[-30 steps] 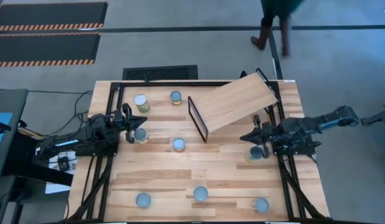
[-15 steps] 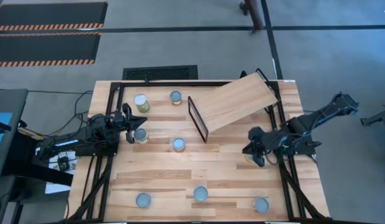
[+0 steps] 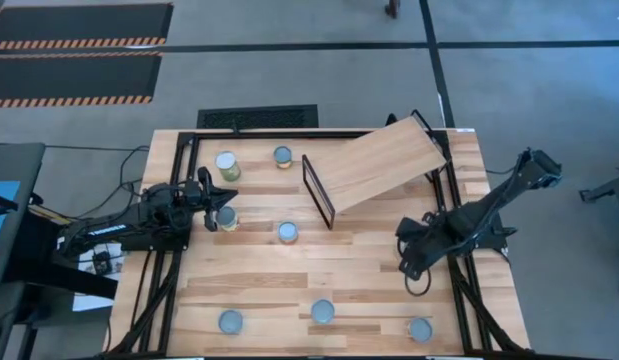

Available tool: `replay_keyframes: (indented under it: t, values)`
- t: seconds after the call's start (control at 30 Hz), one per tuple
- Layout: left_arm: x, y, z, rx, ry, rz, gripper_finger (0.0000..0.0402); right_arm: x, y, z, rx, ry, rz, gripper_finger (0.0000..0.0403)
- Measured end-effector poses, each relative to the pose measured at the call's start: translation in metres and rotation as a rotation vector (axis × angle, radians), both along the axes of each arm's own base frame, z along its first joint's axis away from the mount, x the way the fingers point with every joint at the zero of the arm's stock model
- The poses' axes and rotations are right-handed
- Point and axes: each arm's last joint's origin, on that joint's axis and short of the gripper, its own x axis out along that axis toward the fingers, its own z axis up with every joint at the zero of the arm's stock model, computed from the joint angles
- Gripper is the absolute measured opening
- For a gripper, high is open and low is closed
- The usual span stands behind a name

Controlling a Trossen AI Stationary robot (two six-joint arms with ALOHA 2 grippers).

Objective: Pick and place cans onto a shelf
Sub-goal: Put the canned carrots on the shelf

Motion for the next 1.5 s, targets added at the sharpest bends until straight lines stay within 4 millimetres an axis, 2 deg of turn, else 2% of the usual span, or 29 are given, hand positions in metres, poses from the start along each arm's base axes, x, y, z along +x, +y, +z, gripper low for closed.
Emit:
replay_keyframes:
  t: [0.2, 0.33, 0.57, 0.7, 0.9, 0.97, 1.07, 1.3, 1.5]
  values:
    - [0.000, 0.000, 0.000, 0.025, 0.004, 0.002, 0.0000, 0.013, 0.009, -0.019, -0.054, 0.131, -0.025, 0.0186]
    - [0.000, 0.000, 0.000, 0.022, 0.003, 0.001, 0.0000, 0.020, 0.006, -0.032, -0.098, 0.246, -0.054, 0.0179]
    - [0.000, 0.000, 0.000, 0.015, 0.001, 0.001, 0.0000, 0.032, 0.003, -0.046, -0.129, 0.305, -0.081, 0.0158]
    - [0.000, 0.000, 0.000, 0.014, 0.001, 0.001, 0.0000, 0.036, 0.002, -0.051, -0.130, 0.339, -0.077, 0.0123]
    - [0.000, 0.000, 0.000, 0.018, 0.001, 0.001, 0.0000, 0.038, 0.002, -0.050, -0.113, 0.317, -0.080, 0.0038]
    - [0.000, 0.000, 0.000, 0.014, 0.001, 0.001, 0.0000, 0.038, 0.003, -0.046, -0.103, 0.300, -0.066, 0.0014]
    - [0.000, 0.000, 0.000, 0.014, 0.001, 0.001, 0.0000, 0.041, 0.005, -0.036, -0.078, 0.263, -0.025, 0.0008]
    - [0.000, 0.000, 0.000, 0.014, 0.001, 0.001, 0.0000, 0.061, 0.009, 0.011, 0.030, 0.047, 0.110, 0.0004]
    - [0.000, 0.000, 0.000, 0.014, 0.001, 0.001, 0.0000, 0.077, 0.005, 0.064, 0.041, -0.176, 0.266, 0.0008]
